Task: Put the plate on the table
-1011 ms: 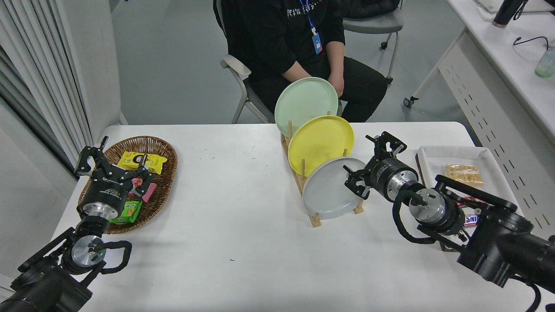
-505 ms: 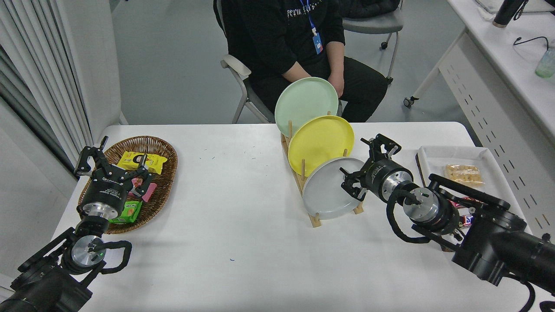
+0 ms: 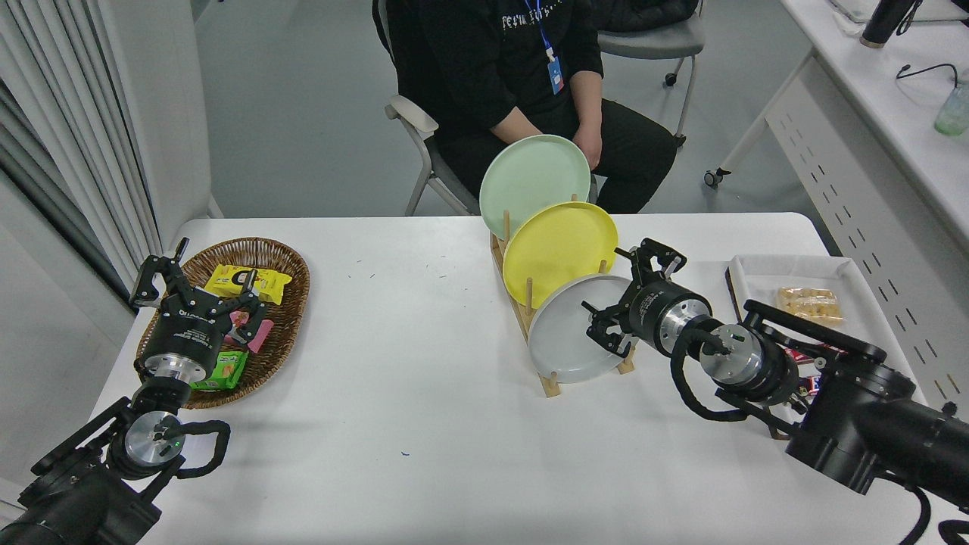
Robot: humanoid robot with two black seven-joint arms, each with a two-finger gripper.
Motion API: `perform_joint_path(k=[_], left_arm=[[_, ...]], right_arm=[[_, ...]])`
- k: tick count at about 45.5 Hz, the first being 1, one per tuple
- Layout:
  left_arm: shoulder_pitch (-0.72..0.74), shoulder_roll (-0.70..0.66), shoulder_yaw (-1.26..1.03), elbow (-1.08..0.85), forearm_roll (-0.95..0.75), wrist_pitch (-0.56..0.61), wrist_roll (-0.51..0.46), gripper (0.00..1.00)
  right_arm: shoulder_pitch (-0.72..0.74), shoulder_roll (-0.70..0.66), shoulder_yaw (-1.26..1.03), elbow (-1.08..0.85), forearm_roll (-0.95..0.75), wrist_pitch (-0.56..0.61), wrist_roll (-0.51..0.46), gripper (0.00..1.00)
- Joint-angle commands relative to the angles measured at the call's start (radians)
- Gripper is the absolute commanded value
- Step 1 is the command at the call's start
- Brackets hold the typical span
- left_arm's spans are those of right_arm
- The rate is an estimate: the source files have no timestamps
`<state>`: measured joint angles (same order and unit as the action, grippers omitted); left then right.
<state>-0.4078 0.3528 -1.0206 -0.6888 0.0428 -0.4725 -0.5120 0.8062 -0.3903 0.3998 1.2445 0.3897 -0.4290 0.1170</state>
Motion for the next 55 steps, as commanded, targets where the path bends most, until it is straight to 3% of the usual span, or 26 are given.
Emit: perform_joint_path(k=[1, 31, 45, 50, 55], left_arm=[[0.0, 0.0, 0.0, 0.0, 0.0, 0.0, 0.0, 0.98], [0.001, 0.0, 0.001, 0.0, 0.0, 0.0, 0.0, 0.98], [0.001, 0.0, 0.0, 0.0, 0.0, 0.0, 0.0, 0.98], [0.0, 0.0, -0.001, 0.0, 0.0, 0.0, 0.0, 0.98], [0.0, 0.0, 0.001, 0.0, 0.0, 0.0, 0.0, 0.98]], right_arm=[[0.01, 0.001, -0.001, 0.0, -0.048, 0.004, -0.049, 0.87], [0.031, -0.001, -0.001, -0.008, -0.167, 0.01, -0.082, 0.87], [0.025, 0.001, -0.003, -0.008, -0.167, 0.004, -0.082, 0.82], [0.024, 0.001, -0.003, -0.008, -0.167, 0.003, -0.082, 0.73], [0.025, 0.001, -0.003, -0.007, -0.167, 0.003, -0.082, 0.71]])
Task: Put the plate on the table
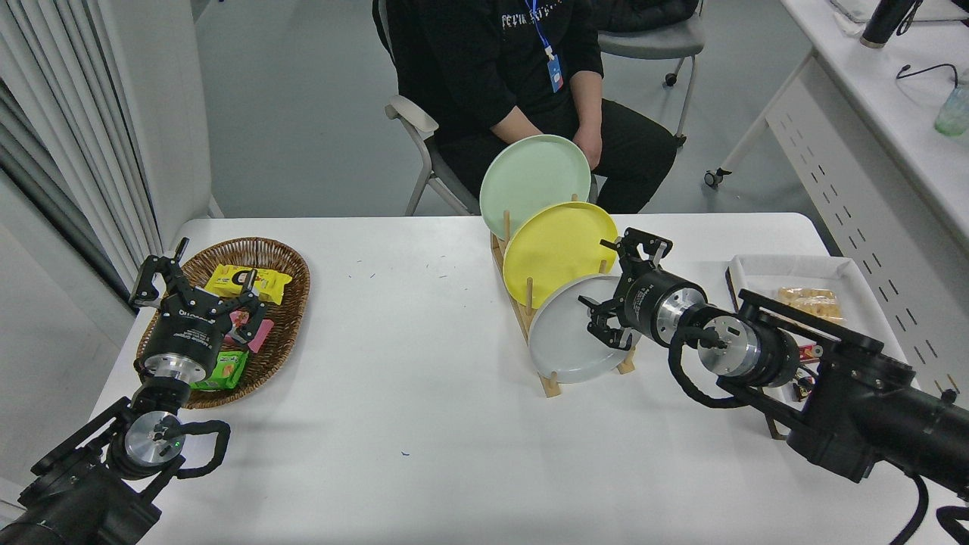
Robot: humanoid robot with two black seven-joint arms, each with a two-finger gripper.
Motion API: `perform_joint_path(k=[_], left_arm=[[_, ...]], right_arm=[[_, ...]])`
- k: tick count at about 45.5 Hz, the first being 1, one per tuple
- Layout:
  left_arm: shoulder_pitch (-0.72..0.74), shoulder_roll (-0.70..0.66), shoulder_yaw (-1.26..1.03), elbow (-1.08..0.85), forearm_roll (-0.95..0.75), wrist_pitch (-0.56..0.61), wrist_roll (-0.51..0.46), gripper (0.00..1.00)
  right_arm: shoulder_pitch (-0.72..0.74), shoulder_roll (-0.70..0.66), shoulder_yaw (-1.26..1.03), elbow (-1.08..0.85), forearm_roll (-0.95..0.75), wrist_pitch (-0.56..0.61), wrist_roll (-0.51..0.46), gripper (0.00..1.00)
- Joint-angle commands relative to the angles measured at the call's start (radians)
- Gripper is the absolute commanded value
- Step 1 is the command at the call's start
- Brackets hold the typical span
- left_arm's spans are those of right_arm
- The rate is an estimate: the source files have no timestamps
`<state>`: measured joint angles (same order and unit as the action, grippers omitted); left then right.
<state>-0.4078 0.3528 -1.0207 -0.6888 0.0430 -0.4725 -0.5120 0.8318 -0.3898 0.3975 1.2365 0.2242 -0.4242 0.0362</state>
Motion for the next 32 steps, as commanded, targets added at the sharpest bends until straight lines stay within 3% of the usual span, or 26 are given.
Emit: perform_joint_path(k=[1, 32], left_arm=[[0.001, 0.0, -0.001, 0.0, 0.0, 0.0, 0.0, 0.98], [0.0, 0.0, 0.001, 0.0, 0.0, 0.0, 0.0, 0.98]], right_arm=[[0.0, 0.0, 0.0, 0.001, -0.002, -0.002, 0.001, 0.71], [0.007, -0.009, -0.026, 0.02, 0.015, -0.007, -0.007, 0.57]])
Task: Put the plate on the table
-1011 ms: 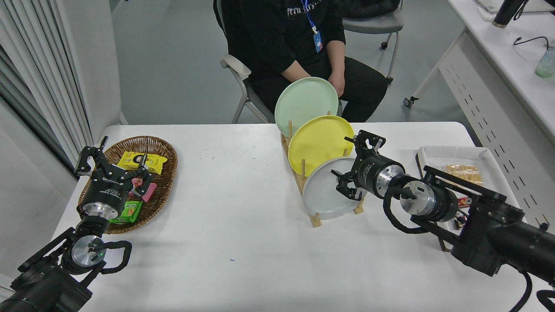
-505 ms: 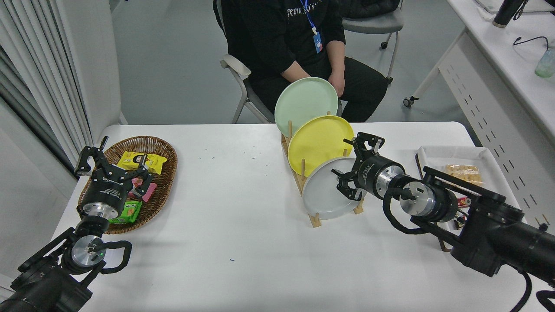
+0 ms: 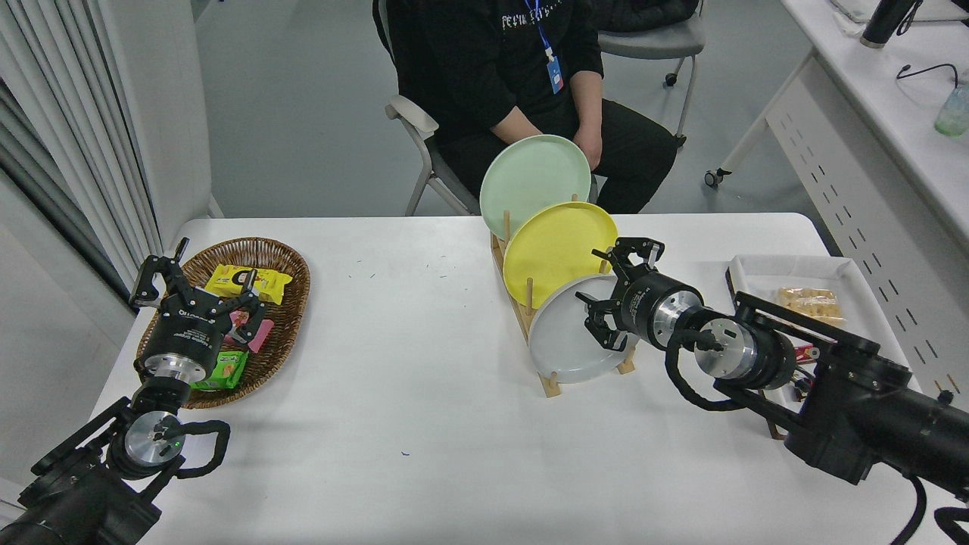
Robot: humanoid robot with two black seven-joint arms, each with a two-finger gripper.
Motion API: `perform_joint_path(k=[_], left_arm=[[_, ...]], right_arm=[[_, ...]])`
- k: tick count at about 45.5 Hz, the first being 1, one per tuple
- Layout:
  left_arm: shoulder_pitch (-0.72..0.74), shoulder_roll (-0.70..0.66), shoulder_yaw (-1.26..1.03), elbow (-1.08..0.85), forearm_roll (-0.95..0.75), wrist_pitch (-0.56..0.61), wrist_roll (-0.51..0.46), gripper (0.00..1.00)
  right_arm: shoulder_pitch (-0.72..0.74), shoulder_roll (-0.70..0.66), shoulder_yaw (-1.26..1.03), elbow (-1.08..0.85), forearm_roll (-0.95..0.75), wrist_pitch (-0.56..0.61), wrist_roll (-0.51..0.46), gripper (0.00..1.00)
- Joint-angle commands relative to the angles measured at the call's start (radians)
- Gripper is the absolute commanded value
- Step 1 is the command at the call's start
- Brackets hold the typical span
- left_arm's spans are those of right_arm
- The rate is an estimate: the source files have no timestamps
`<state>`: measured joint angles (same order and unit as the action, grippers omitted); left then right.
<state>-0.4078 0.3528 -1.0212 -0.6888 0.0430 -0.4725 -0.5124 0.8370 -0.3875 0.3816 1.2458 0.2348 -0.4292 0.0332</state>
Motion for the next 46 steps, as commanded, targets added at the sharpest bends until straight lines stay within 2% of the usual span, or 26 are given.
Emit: perform_joint_path(k=[1, 46], left_arm=[[0.0, 0.0, 0.001, 0.0, 0.0, 0.0, 0.0, 0.98], [0.0, 0.0, 0.0, 0.0, 0.0, 0.0, 0.0, 0.98]], right_arm=[[0.002, -0.014, -0.01, 0.014, 0.004, -0.003, -0.004, 0.56], [0.008, -0.011, -0.007, 0.023, -0.011, 0.0, -0.019, 0.39]])
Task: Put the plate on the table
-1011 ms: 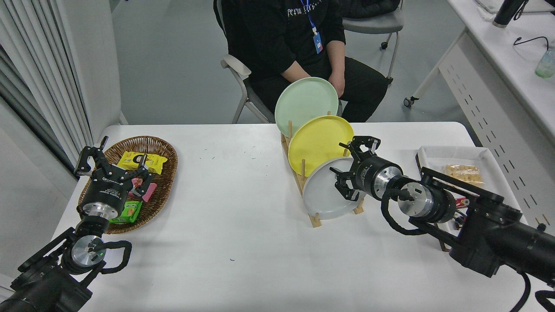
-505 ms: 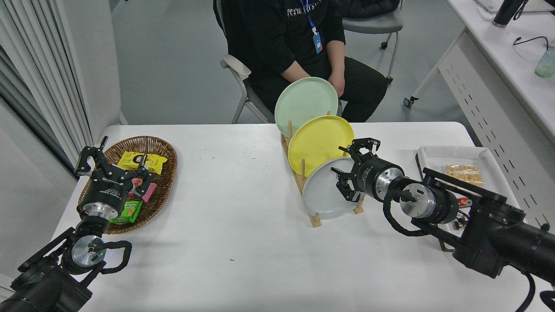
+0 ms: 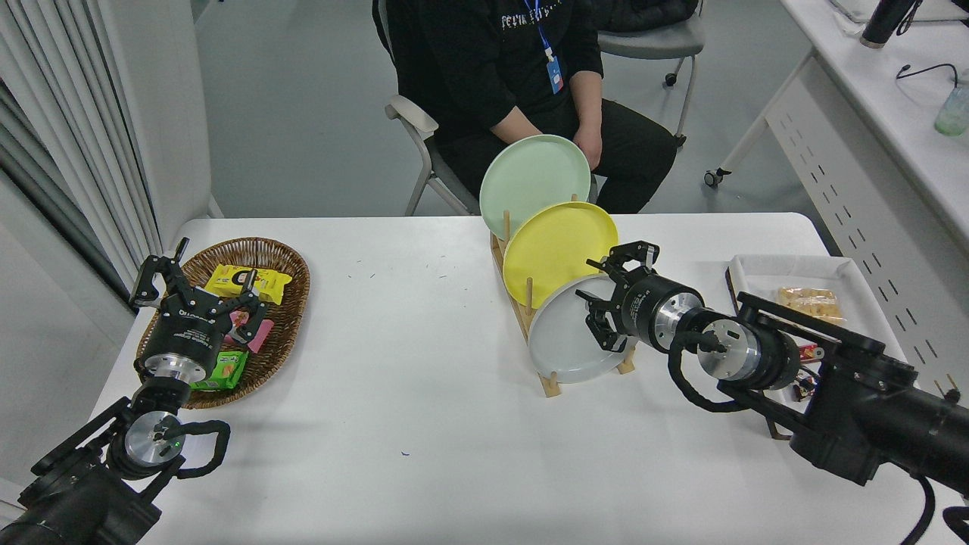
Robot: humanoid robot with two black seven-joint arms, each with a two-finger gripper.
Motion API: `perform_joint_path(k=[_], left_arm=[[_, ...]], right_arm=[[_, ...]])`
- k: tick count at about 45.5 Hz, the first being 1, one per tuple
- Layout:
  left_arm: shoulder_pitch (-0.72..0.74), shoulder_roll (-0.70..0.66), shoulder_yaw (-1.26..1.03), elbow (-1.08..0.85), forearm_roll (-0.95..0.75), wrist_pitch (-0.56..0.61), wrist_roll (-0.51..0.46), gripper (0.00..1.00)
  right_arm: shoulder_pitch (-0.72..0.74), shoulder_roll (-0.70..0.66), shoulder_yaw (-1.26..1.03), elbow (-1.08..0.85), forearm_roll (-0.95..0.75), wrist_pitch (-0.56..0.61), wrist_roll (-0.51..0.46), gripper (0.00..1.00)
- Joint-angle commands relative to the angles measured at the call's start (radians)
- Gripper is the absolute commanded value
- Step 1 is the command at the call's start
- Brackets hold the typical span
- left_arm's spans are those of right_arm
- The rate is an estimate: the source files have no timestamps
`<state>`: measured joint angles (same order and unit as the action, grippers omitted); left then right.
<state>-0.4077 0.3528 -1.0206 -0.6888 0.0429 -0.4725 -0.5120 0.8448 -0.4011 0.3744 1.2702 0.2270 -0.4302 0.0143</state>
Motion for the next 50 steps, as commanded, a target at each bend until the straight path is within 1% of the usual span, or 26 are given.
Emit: perform_joint_path(k=[1, 12, 41, 50], left_arm=[[0.0, 0.0, 0.001, 0.0, 0.0, 0.0, 0.0, 0.98], [0.0, 0.0, 0.001, 0.0, 0.0, 0.0, 0.0, 0.98], [0.0, 0.0, 0.001, 0.0, 0.0, 0.0, 0.0, 0.98], [0.0, 0.0, 0.001, 0.0, 0.0, 0.0, 0.0, 0.98]], right_arm=[[0.0, 0.002, 0.0, -0.002, -0.003, -0.001, -0.001, 0.39], [0.007, 0.002, 0.0, -0.003, -0.02, -0.001, -0.001, 0.33], [0.016, -0.002, -0.002, -0.003, -0.035, -0.002, -0.001, 0.24], [0.019, -0.007, -0.002, 0.0, -0.037, -0.002, -0.001, 0.2]])
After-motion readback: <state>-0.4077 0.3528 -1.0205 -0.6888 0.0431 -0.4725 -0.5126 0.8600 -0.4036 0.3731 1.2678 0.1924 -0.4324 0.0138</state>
